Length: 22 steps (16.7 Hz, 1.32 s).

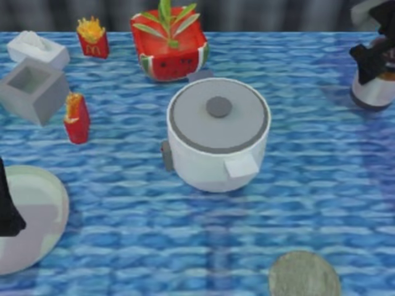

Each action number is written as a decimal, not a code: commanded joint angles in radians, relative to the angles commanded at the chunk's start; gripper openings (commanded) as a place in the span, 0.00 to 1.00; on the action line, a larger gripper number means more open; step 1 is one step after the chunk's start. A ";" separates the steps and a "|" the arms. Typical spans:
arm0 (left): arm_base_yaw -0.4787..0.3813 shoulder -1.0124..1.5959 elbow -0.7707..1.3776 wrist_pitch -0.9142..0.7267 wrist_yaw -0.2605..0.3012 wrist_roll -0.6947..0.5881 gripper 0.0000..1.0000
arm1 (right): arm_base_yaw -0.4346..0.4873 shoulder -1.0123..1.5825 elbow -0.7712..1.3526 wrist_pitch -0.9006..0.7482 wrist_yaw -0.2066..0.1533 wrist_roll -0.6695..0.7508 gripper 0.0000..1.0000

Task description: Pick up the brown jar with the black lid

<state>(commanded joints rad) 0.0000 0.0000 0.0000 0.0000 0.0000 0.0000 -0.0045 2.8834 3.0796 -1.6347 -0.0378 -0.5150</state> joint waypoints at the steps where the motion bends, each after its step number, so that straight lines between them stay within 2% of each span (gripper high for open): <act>1: 0.000 0.000 0.000 0.000 0.000 0.000 1.00 | 0.000 -0.048 -0.062 0.021 0.000 0.001 0.00; 9: 0.000 0.000 0.000 0.000 0.000 0.000 1.00 | 0.006 -0.503 -0.808 0.210 -0.006 0.004 0.00; 12: 0.000 0.000 0.000 0.000 0.000 0.000 1.00 | 0.009 -0.655 -1.012 0.275 -0.008 0.002 0.00; 16: 0.000 0.000 0.000 0.000 0.000 0.000 1.00 | 0.011 -0.763 -1.133 0.323 -0.010 0.000 0.00; 22: 0.000 0.000 0.000 0.000 0.000 0.000 1.00 | 0.006 -0.764 -1.136 0.323 -0.010 0.005 0.00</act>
<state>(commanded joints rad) 0.0000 0.0000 0.0000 0.0000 0.0000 0.0000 0.0020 2.1192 1.9438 -1.3116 -0.0476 -0.5103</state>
